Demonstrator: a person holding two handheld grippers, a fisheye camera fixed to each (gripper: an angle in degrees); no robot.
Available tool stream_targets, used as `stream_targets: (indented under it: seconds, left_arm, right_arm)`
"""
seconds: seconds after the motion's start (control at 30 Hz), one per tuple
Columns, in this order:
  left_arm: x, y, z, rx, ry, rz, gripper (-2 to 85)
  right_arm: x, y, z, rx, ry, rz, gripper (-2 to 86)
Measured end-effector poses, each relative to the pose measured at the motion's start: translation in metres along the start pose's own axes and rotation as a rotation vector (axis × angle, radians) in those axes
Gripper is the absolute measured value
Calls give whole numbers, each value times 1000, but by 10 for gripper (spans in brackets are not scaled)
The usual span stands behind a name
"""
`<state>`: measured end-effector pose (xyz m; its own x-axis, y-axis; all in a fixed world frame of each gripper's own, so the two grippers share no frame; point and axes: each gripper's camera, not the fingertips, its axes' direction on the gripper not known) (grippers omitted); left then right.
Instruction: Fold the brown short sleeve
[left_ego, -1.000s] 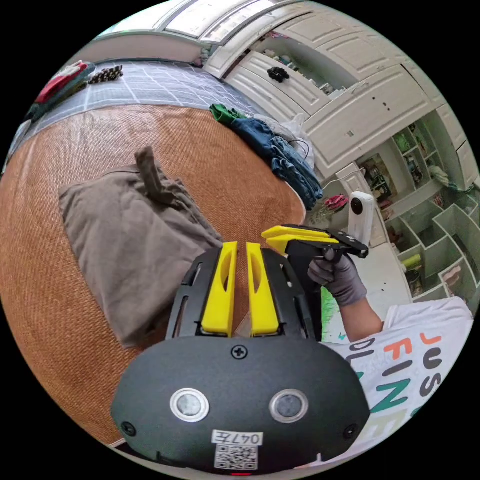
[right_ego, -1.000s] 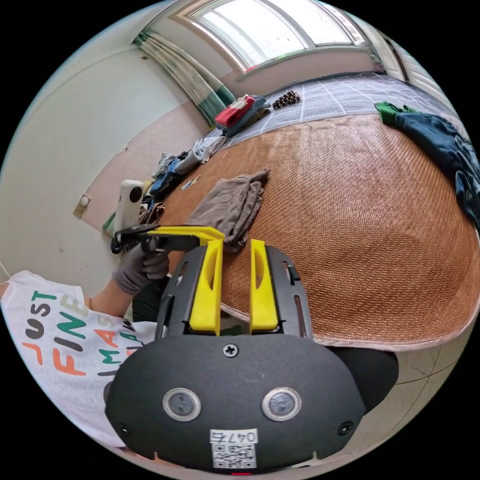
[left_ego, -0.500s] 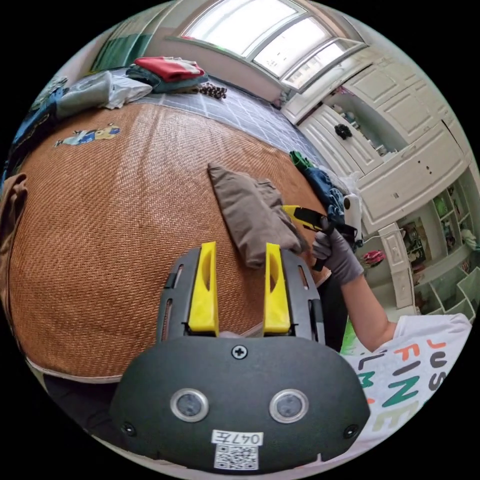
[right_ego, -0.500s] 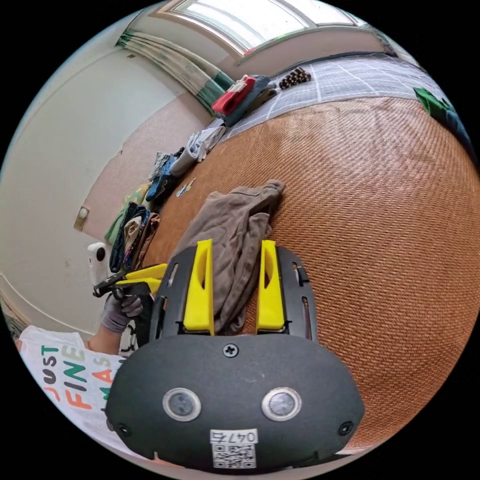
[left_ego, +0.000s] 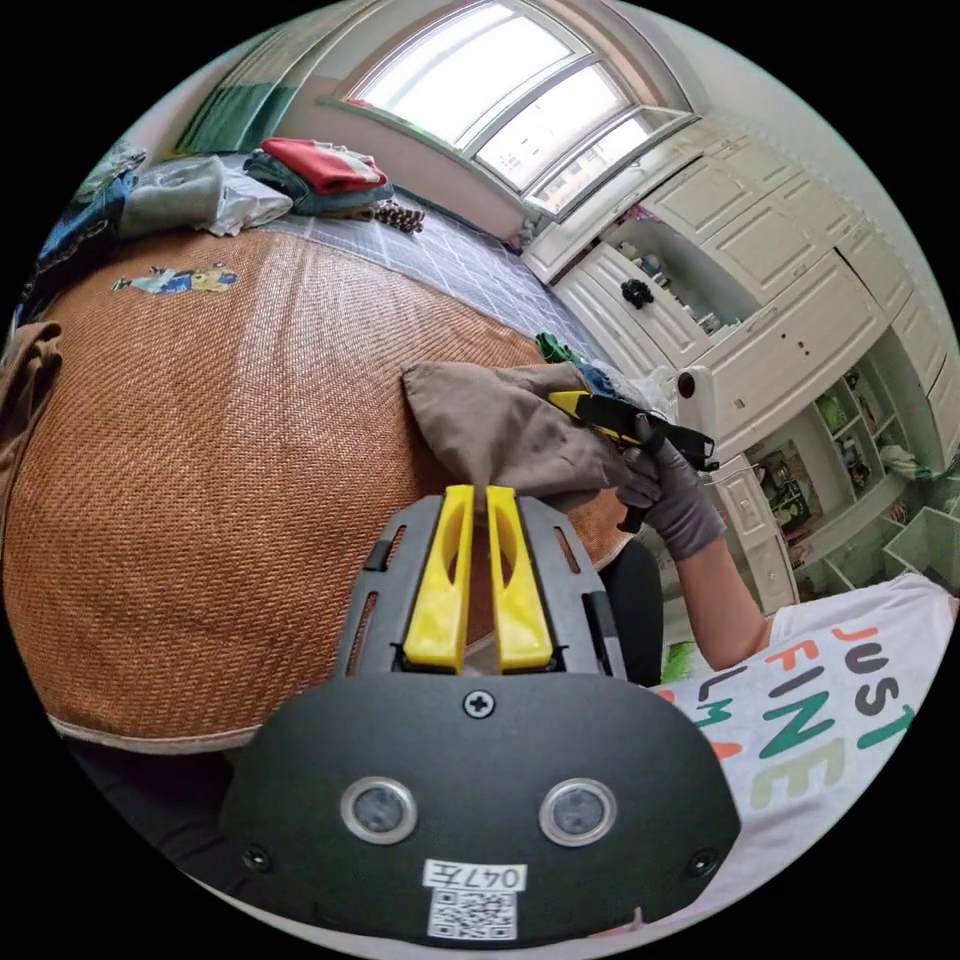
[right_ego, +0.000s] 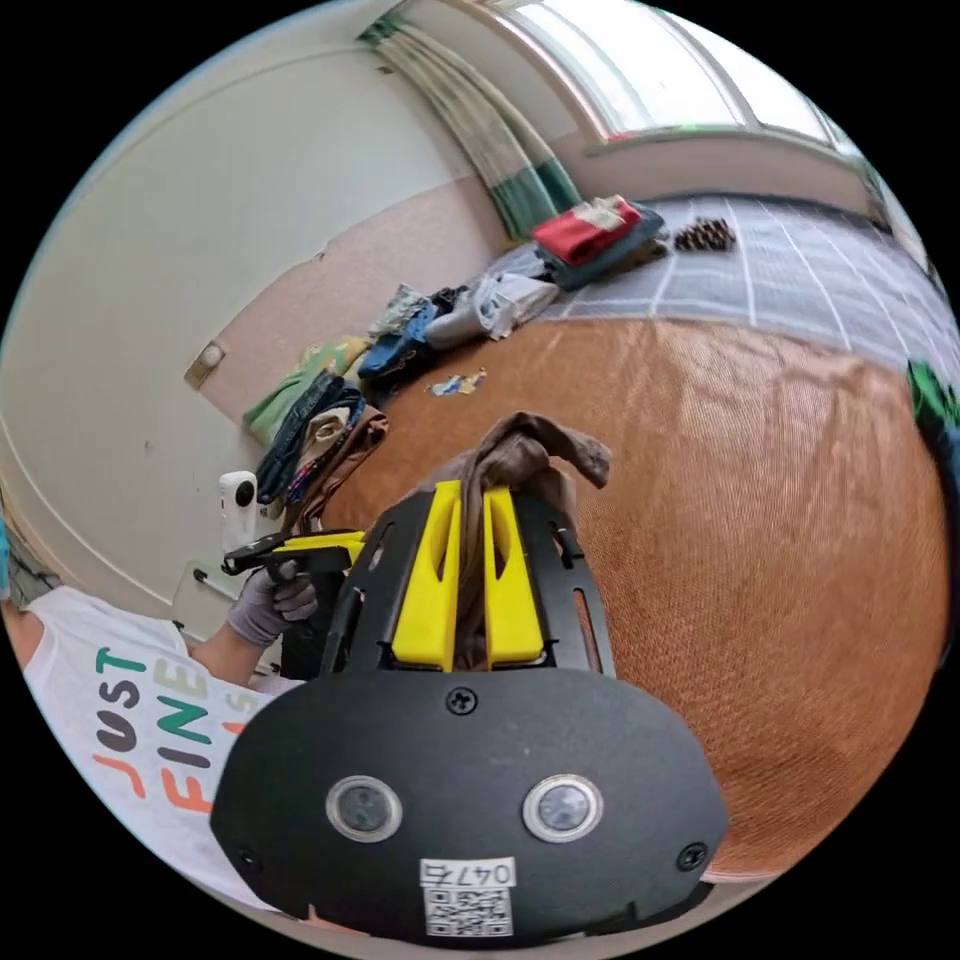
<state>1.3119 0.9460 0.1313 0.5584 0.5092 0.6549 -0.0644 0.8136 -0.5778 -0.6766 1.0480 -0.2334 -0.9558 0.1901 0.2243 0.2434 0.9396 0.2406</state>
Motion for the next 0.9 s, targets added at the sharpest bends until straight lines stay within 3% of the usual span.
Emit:
stream_targets:
  seconds: [0.27,0.53,0.63,0.8,0.9]
  left_arm:
    - [29,-5,-44,171,-2,201,44]
    - [-8,-34,54,15,-204,486,-4]
    - [-34,-41,80,-33,-85,438,-9]
    - [-91,-52,99,-9,301,328,-10]
    - [-130,-50,119,11,308,237,-10]
  right_arm:
    - [-157,-222,-49,16,-24,-325,2]
    - [-297,-457,-55,43,128,-485,1]
    - [-322,-544,0,-12,165,-489,2]
    - [-340,-664,118,-62,77,-428,3]
    - [-331,-724,188,-21,-20,-342,7]
